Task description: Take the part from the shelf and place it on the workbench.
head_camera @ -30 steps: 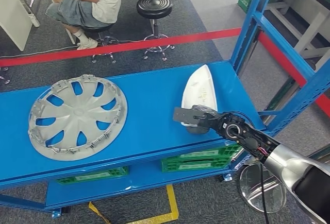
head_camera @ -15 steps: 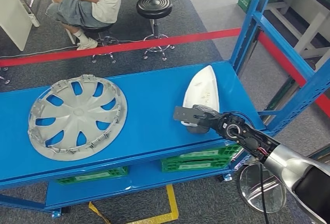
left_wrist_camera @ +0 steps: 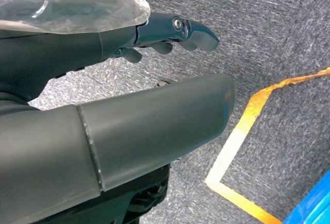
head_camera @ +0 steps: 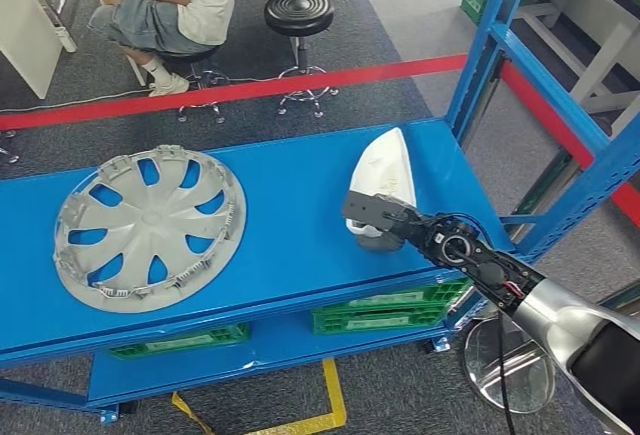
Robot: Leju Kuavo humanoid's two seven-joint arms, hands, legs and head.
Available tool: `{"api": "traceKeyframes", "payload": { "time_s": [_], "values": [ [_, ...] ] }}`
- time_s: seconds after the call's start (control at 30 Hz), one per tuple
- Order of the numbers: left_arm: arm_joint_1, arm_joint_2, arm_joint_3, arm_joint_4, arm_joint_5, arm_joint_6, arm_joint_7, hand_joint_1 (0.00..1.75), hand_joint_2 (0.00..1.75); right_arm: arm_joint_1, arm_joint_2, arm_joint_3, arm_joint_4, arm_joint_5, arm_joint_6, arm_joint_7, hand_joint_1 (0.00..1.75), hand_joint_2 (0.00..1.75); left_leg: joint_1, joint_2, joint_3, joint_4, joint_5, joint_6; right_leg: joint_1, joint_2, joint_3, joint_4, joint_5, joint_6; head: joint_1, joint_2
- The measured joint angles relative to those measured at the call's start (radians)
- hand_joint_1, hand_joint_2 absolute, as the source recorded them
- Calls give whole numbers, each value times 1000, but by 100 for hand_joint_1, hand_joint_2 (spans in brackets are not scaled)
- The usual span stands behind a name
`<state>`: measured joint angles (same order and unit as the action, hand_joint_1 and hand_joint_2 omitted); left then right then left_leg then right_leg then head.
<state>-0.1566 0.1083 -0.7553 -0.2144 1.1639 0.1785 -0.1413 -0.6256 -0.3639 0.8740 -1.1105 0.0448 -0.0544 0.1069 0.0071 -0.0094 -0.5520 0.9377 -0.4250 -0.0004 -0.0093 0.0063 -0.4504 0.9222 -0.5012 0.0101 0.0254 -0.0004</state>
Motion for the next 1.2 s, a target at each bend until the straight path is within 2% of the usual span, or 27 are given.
{"api": "traceKeyframes", "payload": {
  "time_s": [0.13,0.5,0.9,1.03,1.2],
  "values": [
    [10,0,0,0,0,1,0,0,0,0,0,-42,-48,-76,-41,-53,175,175,0,0,0,0,0,0,0,0,-1,0,0,0,0,0],
    [19,0,0,0,3,1,-2,0,0,0,0,-99,-192,-115,-58,-71,175,175,0,0,0,0,0,0,0,0,-1,0,0,0,0,0],
    [28,-1,0,0,3,1,-3,0,0,0,0,-137,-287,-179,-65,-143,175,175,0,0,0,0,0,0,0,0,-1,0,0,0,0,0],
    [29,-1,-1,0,3,1,-3,0,0,0,12,-145,-308,-239,-48,-192,175,175,0,0,0,0,0,0,0,0,0,0,0,0,0,0],
    [30,-2,-4,0,0,1,-3,0,0,2,53,-150,-326,-352,-20,-288,175,175,0,0,0,0,0,0,0,0,-1,0,0,0,0,0]
  ]
}}
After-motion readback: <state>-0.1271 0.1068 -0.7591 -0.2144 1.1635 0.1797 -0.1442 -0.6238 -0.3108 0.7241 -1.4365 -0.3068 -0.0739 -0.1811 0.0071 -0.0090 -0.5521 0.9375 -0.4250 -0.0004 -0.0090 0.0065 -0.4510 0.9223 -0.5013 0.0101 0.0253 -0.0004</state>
